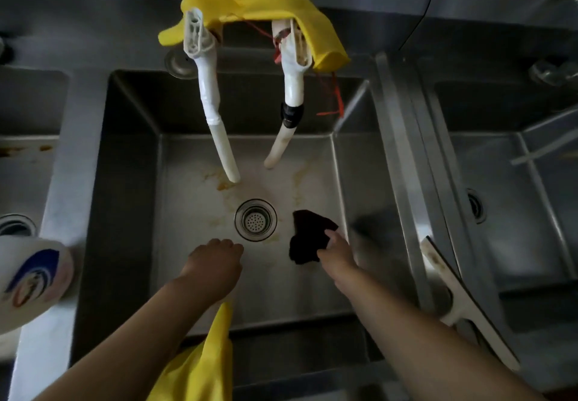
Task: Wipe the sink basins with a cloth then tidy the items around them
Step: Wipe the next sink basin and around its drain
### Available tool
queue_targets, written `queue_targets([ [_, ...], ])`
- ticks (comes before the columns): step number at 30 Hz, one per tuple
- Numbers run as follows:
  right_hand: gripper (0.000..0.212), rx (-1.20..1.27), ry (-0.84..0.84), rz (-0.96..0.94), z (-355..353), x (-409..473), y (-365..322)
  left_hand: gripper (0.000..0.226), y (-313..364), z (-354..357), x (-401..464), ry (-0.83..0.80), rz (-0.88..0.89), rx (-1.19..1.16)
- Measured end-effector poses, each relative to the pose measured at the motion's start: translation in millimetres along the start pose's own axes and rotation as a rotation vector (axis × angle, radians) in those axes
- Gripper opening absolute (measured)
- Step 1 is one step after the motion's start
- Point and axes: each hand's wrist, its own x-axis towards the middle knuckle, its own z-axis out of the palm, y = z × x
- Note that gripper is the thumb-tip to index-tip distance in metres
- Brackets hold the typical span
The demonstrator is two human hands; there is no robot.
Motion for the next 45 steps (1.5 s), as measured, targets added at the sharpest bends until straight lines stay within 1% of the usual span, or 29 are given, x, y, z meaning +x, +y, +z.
queue_targets([
  [3,0.064,-0.301,-0.118,-0.099,24,32,8,0.038,0,13,32,-0.043,0.009,0.003],
  [5,0.068,-0.464,-0.154,-0.16,40,53,16,0.038,1,23,53,-0.08,0.005,-0.02],
  [8,0.071,-0.71,-0.109,-0.319,57,80,32,0.04,4,42,77,-0.112,0.015,-0.051],
  [10,0.074,-0.783,-0.053,-0.348,65,83,44,0.046,4,50,89,-0.126,0.045,-0.039],
  [11,0.075,-0.774,-0.022,-0.31,71,80,50,0.05,5,54,94,-0.139,0.062,-0.012],
  [13,0.076,-0.693,0.032,-0.149,83,67,60,0.056,8,57,102,-0.173,0.075,0.034],
  [17,0.082,-0.408,0.118,0.32,98,48,76,0.058,13,59,113,-0.225,0.065,0.083],
  [19,0.08,-0.27,0.16,0.504,97,45,81,0.057,16,61,115,-0.241,0.061,0.101],
  [20,0.08,-0.216,0.182,0.564,95,46,82,0.057,17,61,116,-0.239,0.062,0.119],
  [22,0.08,-0.172,0.208,0.603,96,47,81,0.058,18,64,117,-0.227,0.081,0.17],
  [25,0.08,-0.183,0.26,0.527,99,53,79,0.058,16,68,119,-0.203,0.109,0.215],
  [30,0.081,-0.257,0.33,0.315,97,89,60,0.062,11,76,121,-0.189,0.112,0.163],
  [34,0.082,-0.266,0.351,0.284,91,124,24,0.066,11,79,120,-0.168,0.11,0.15],
  [37,0.082,-0.279,0.359,0.243,88,145,3,0.067,11,77,120,-0.18,0.127,0.192],
  [45,0.085,-0.318,0.328,0.097,72,199,-58,0.068,11,58,124,-0.288,0.25,0.335],
])
